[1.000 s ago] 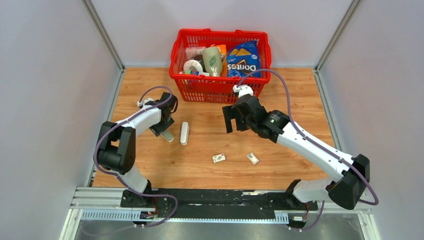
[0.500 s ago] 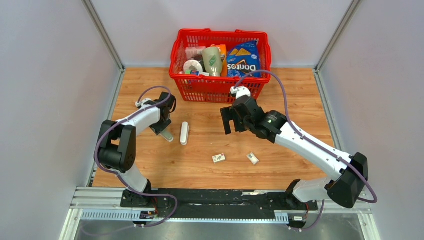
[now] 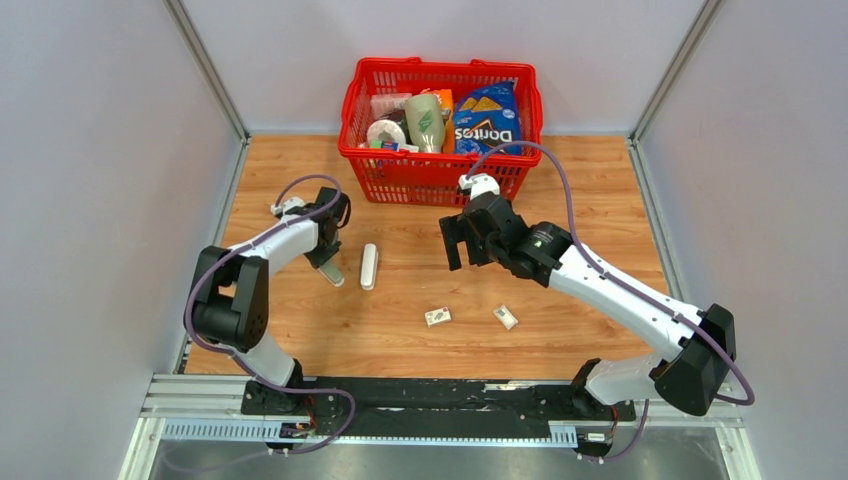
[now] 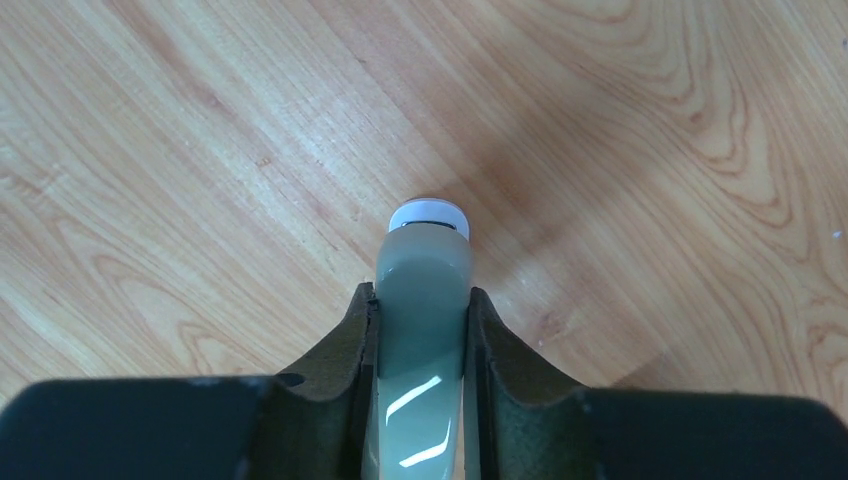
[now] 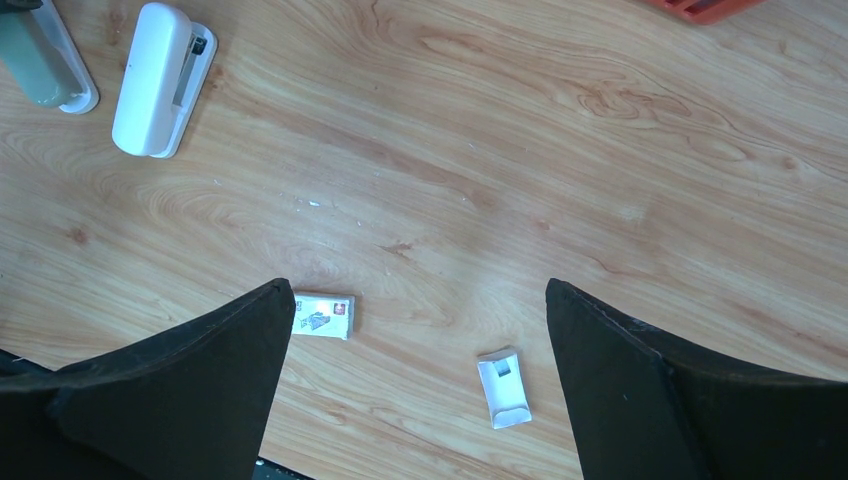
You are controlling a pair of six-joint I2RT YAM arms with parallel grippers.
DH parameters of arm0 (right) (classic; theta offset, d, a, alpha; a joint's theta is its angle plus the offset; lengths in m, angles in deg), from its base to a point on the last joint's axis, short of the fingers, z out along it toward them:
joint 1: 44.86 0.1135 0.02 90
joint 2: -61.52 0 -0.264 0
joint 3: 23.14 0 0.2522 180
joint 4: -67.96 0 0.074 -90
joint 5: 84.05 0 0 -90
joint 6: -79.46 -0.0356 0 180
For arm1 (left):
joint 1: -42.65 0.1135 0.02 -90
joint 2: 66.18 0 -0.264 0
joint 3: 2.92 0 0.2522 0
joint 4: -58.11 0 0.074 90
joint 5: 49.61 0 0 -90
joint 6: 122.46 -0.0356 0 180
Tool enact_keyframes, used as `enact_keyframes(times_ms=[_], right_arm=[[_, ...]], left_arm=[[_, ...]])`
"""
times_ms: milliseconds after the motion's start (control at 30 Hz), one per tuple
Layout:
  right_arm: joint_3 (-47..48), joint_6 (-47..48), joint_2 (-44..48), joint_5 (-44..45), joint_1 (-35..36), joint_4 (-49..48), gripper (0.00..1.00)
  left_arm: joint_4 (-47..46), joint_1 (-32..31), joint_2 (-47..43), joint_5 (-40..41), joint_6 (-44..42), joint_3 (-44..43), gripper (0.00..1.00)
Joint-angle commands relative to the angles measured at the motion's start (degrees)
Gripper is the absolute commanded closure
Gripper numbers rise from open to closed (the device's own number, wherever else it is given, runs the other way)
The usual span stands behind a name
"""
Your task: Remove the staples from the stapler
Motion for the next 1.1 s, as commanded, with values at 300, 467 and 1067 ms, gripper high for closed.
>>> enact_keyframes(times_ms=[300, 467, 1067], right_arm=[[2.91, 0.17, 1.67, 2.87, 0.53, 2.4, 0.0], [3.26, 0.08, 2.9, 3.48, 0.53, 3.72, 0.0], [0.63, 5.26, 8.7, -10.91, 0.53, 3.99, 0.0]], left_arm=[[-10.36, 0.48, -15.13, -16.78, -23.9, 1.75, 1.0], [-13.08, 0.48, -18.21, -29.35, -32.07, 1.49, 1.0], [-20.12, -3.56, -24.81, -72.68, -48.51, 2.46, 1.0]])
